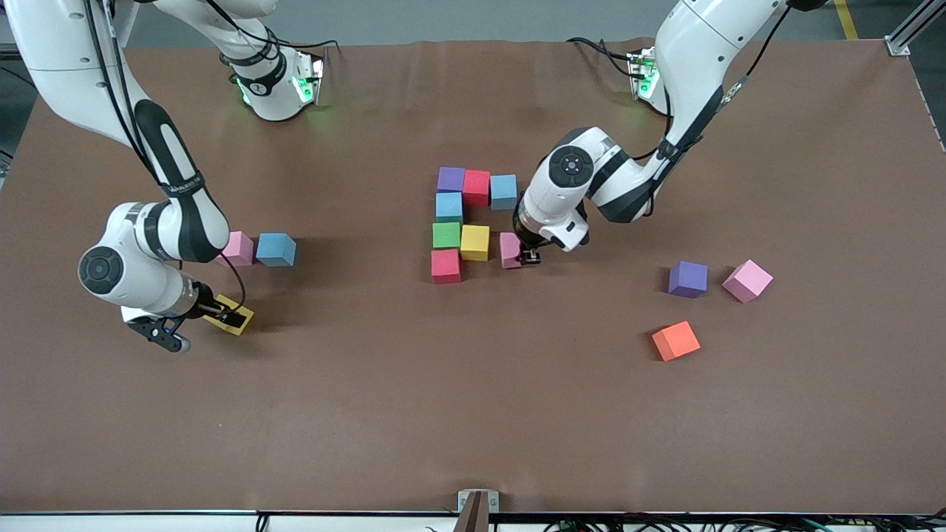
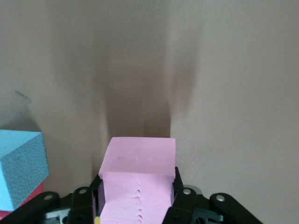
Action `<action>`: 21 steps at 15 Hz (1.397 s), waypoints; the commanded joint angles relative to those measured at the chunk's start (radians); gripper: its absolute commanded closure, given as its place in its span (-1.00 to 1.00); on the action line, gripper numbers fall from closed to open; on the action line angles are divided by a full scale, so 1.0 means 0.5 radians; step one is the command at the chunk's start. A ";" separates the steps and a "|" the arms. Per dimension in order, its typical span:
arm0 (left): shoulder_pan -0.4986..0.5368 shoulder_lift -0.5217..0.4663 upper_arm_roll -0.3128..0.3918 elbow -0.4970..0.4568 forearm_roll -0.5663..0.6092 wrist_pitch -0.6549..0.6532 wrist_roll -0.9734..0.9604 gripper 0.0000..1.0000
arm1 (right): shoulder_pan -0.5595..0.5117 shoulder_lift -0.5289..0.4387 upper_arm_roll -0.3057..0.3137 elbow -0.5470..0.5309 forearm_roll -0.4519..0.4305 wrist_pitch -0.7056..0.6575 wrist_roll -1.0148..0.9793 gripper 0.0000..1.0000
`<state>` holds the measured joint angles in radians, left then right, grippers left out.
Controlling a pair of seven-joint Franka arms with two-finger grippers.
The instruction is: Arrange 11 blocks into digit 3
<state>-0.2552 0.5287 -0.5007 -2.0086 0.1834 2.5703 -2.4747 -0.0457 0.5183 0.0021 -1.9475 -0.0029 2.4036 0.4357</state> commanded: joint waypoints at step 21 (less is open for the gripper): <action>-0.094 0.124 0.010 0.090 0.140 -0.032 -0.030 -0.93 | 0.631 0.074 0.045 0.639 -0.043 -0.647 -0.046 -0.03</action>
<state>-0.2963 0.5911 -0.4952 -1.9764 0.2345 2.5682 -2.4747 0.2303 0.5248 0.0225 -1.6857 -0.0210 2.0932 0.4134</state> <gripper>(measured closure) 0.322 0.419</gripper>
